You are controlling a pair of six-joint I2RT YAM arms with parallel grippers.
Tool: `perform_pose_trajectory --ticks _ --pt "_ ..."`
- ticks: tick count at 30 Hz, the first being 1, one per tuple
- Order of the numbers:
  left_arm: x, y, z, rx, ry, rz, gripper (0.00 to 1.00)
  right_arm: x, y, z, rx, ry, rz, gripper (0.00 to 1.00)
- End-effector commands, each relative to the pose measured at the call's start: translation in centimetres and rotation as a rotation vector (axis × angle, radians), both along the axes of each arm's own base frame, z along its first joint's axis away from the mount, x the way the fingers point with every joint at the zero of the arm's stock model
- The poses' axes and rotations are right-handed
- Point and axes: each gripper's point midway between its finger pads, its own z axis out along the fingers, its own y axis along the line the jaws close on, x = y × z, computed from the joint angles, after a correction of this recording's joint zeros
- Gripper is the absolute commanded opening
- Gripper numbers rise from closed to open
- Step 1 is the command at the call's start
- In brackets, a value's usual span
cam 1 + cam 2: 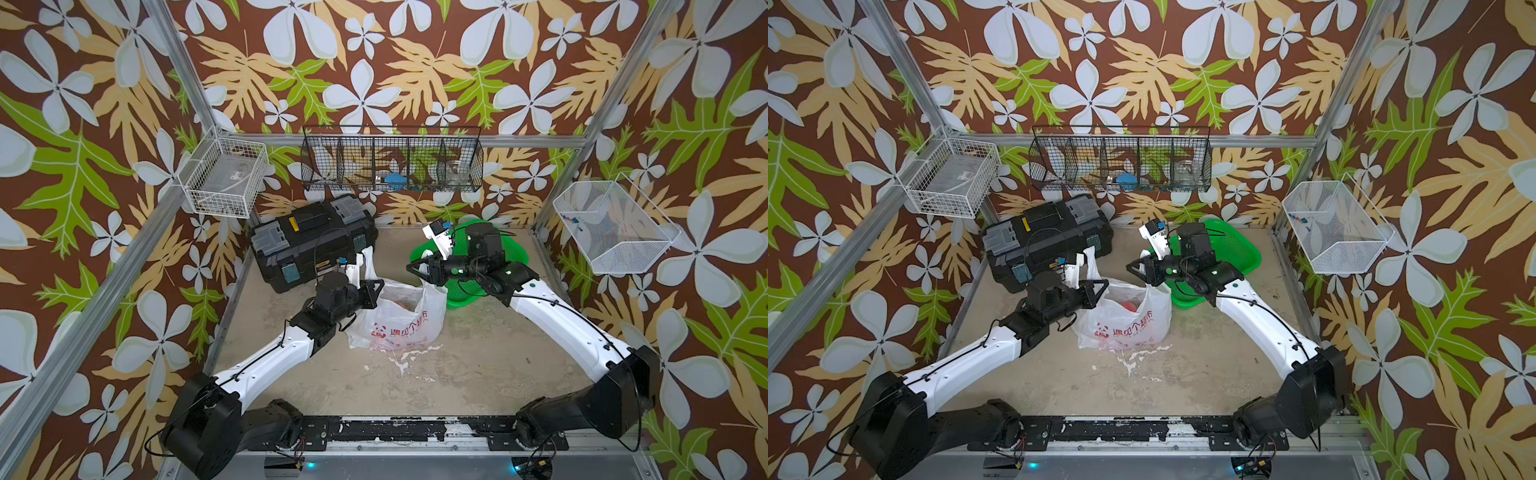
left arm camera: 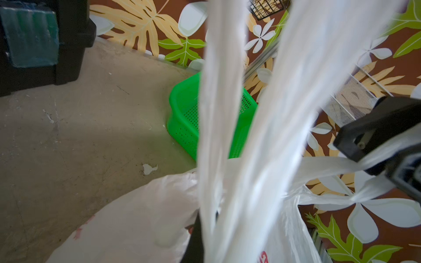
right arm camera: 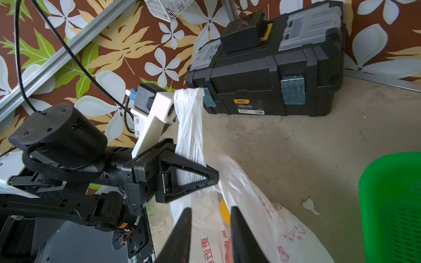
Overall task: Place the peach into a plastic bag & tie a knot
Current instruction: Adjust the plastic bag at the center of the board, then cross the plastic bag at the center of the board.
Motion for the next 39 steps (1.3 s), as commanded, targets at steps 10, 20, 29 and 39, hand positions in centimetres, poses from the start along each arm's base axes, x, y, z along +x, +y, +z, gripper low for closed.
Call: perform_pose_trajectory --ticks 10,20,29,39 --pt "1.6 -0.2 0.7 0.095 -0.019 -0.039 0.00 -2.2 -8.8 0.9 -0.069 -0.177 -0.257 0.86" --pt "0.6 -1.7 1.4 0.083 -0.035 -0.151 0.00 -2.9 -11.5 -3.7 -0.129 -0.275 -0.376 0.87" --pt "-0.3 -2.6 1.2 0.083 -0.039 -0.233 0.00 -1.5 -8.5 -3.1 -0.062 -0.351 -0.240 0.83" --pt "-0.8 -2.9 0.8 0.093 -0.032 -0.267 0.00 0.7 -7.0 -3.3 -0.075 -0.388 -0.192 0.79"
